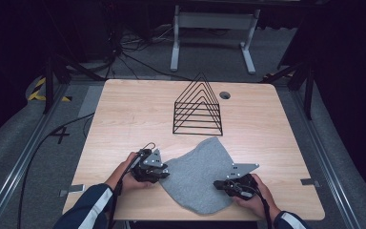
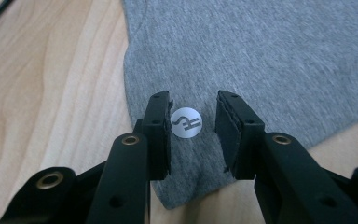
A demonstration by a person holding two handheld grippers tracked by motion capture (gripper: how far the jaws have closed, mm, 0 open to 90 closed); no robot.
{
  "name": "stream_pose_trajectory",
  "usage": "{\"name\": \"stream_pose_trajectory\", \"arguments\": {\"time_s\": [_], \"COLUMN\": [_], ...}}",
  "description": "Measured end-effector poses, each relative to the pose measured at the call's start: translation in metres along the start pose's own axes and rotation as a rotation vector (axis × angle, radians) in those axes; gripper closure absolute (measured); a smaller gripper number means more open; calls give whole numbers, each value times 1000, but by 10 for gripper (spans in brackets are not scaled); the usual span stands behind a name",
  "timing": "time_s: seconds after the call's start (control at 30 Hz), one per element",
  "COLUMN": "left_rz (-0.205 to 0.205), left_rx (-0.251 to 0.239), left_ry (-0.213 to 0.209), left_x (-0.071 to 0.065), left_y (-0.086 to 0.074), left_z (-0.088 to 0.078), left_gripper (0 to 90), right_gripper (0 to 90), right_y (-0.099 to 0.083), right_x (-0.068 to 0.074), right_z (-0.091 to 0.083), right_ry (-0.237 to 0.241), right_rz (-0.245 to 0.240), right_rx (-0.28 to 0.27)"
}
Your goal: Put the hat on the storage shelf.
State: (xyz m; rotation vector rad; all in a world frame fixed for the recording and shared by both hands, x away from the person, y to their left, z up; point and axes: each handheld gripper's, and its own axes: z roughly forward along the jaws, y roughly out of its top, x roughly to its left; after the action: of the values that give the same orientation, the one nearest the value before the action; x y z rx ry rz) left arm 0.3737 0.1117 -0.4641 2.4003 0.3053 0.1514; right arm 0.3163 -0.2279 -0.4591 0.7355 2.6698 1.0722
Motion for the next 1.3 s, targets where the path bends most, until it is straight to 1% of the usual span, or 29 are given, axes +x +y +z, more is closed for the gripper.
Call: {"name": "stream_pose_trajectory", "arguments": {"time_s": [0.03, 0.07, 0.1, 0.13, 0.17, 0.2, 0.3, 0.33, 0.37, 0.4, 0.43, 0.47, 0.53, 0.57, 0.6, 0.63, 0.73, 0.8, 0.87, 0.9, 0.93, 1.0, 1.03, 1.1, 1.13, 1.17, 1.2, 1.27, 1.3], "left_rz": [-5, 3, 3, 8, 1, 24, 35, 55, 46, 56, 62, 68, 77, 98, 102, 94, 94, 101, 106, 109, 116, 128, 118, 134, 129, 126, 103, 73, 56], "left_rx": [3, 4, 4, 5, 6, 1, 4, 6, 10, 2, 9, 4, 17, 19, 19, 15, 19, 9, 9, 0, 7, -8, -17, -42, -54, -69, -90, -121, -129], "left_ry": [-3, -7, -7, -19, -25, -36, -49, -57, -66, -67, -75, -82, -93, -100, -97, -101, -105, -116, -127, -132, -141, -147, -156, -139, -131, -110, -99, -55, -24], "left_x": [-2, -5, -5, -8, -12, -20, -34, -39, -45, -48, -52, -56, -66, -69, -71, -74, -83, -88, -94, -97, -98, -99, -101, -99, -97, -93, -89, -74, -65], "left_y": [0, -1, -1, -1, -1, -1, 0, 1, 2, 4, 6, 8, 13, 15, 17, 18, 26, 32, 37, 41, 43, 49, 50, 53, 53, 53, 53, 52, 51], "left_z": [-1, -1, -1, -2, -2, -2, -1, 0, 1, 2, 3, 5, 8, 10, 11, 12, 19, 24, 29, 33, 34, 37, 37, 33, 29, 24, 19, 6, 0], "left_gripper": [660, 660, 657, 657, 655, 655, 660, 668, 672, 675, 677, 679, 683, 684, 684, 685, 687, 687, 684, 678, 663, 644, 621, 588, 572, 548, 540, 538, 530], "right_gripper": [884, 885, 887, 887, 888, 890, 892, 893, 893, 893, 894, 894, 894, 894, 894, 894, 893, 893, 892, 891, 890, 885, 866, 848, 842, 840, 839, 839, 838], "right_y": [0, 0, 0, 0, 0, 0, 2, 3, 5, 7, 9, 12, 17, 20, 22, 24, 30, 34, 39, 40, 42, 45, 46, 47, 46, 46, 47, 47, 47], "right_x": [0, -1, -3, -3, -6, -13, -26, -31, -36, -40, -43, -46, -51, -53, -55, -56, -60, -61, -63, -63, -64, -63, -63, -62, -62, -62, -61, -58, -54], "right_z": [0, 0, 0, 0, -1, -1, -1, 0, 2, 3, 5, 7, 12, 14, 16, 17, 23, 27, 32, 33, 36, 40, 41, 40, 38, 34, 29, 16, 11], "right_ry": [-11, -17, -16, -16, -28, -40, -69, -82, -94, -100, -106, -115, -131, -138, -141, -146, -162, -168, -172, -176, -179, -194, -203, -203, -204, -202, -202, -180, -171], "right_rz": [-11, -15, -7, -7, 4, 14, 37, 42, 43, 54, 57, 54, 46, 44, 40, 38, 33, 33, 23, 19, 14, 5, -7, -12, -8, -4, 6, 20, 22], "right_rx": [3, 3, 2, 2, 4, 3, 4, 4, 6, 4, 3, 4, 4, 9, 10, 8, 9, 11, 12, 9, 2, -5, -5, -6, -13, -27, -43, -74, -84]}}
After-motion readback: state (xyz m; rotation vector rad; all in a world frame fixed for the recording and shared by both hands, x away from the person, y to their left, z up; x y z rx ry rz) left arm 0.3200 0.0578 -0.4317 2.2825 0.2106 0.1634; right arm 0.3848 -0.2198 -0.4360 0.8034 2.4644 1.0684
